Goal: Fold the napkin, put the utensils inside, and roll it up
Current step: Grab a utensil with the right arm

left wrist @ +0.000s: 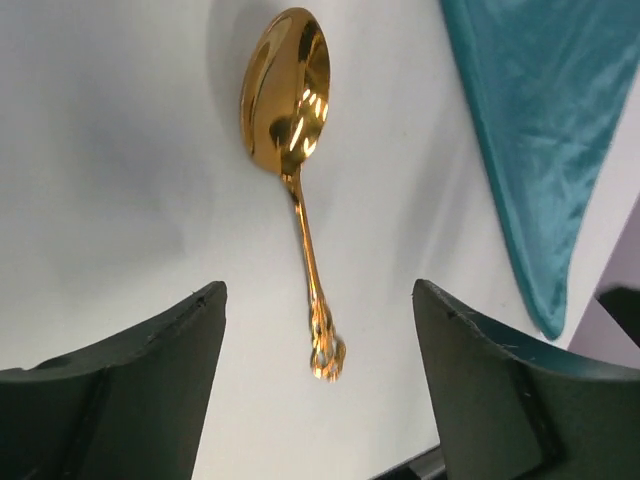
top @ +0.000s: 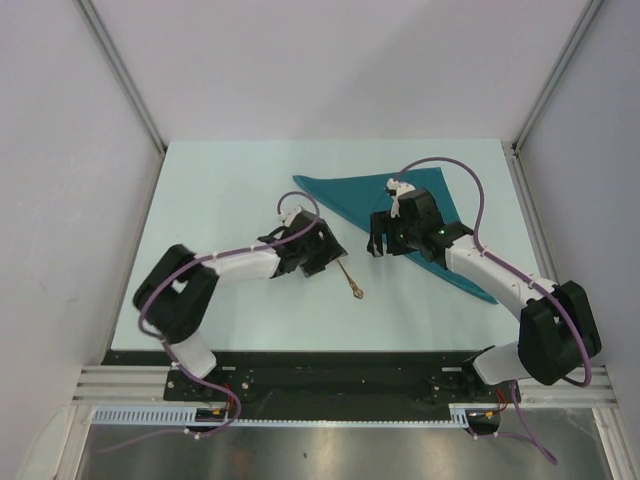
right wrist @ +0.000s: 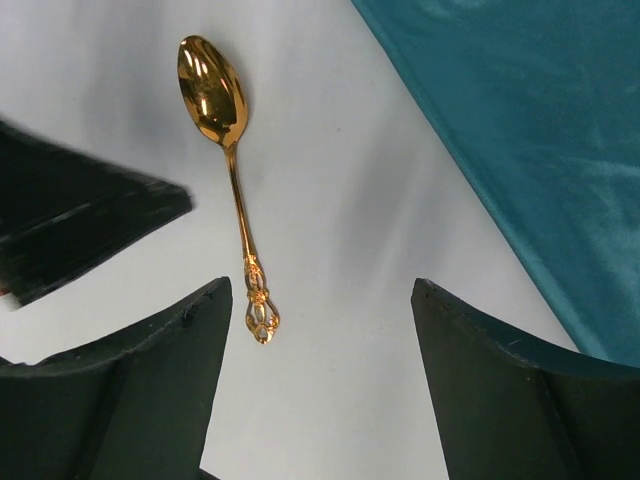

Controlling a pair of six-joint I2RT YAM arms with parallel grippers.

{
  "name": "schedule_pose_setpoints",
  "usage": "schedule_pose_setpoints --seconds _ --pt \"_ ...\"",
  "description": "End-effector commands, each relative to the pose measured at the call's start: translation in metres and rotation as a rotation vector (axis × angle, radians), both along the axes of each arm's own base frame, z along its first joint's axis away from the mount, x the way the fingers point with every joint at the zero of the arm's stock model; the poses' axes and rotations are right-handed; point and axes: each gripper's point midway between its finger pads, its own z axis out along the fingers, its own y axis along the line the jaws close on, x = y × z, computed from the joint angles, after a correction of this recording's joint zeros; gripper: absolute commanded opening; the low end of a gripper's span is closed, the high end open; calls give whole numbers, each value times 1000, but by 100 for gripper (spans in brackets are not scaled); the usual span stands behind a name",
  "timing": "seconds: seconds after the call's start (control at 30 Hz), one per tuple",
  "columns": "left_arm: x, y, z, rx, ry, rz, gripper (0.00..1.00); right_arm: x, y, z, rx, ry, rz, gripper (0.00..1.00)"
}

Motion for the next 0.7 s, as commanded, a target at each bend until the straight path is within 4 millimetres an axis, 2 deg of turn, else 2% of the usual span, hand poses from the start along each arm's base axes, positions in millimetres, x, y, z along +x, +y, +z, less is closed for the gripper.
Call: schedule_pose_setpoints --seconds 0.0,0.03,0.1,0.13,0.2,0.23,0.27,0.3,0.33,0.37,0.4,0.43,0.5,0.53,0.57,0.67 --pt "-16 50 50 54 -179 1 87 8 12 8 30 -46 33 78" --pt "-18 61 52 63 -196 5 89 9 14 6 30 -43 40 78" --pt "-12 100 57 65 -205 84 93 10 21 -7 19 -22 70 78" --pt "-7 127 67 72 -247 121 94 13 24 -8 14 -27 81 77" --pt "1 152 90 116 -316 147 96 13 35 -25 -39 -18 117 77" --pt "9 174 108 174 -384 164 96 16 42 -27 -55 -21 136 77" --pt "13 183 119 196 -415 166 99 12 54 -30 -68 -25 178 75" --pt "20 190 139 231 -474 135 100 12 60 -34 -88 -25 205 74" --pt "25 198 149 219 -496 122 100 11 65 -49 -112 3 226 70" --pt "30 200 159 208 -524 101 100 12 78 -46 -105 -6 254 69" --pt "36 201 173 199 -564 62 100 14 82 -51 -110 1 260 68" --pt "42 211 178 184 -574 61 100 14 86 -61 -122 18 268 68" --pt "49 206 182 155 -595 -23 100 19 96 -63 -129 8 288 66" --pt "52 211 181 160 -594 -25 100 18 97 -75 -152 27 300 64" --pt "54 209 178 148 -589 -49 100 22 100 -73 -165 20 300 62" --pt "61 211 167 118 -566 -72 100 19 104 -87 -227 39 332 60"
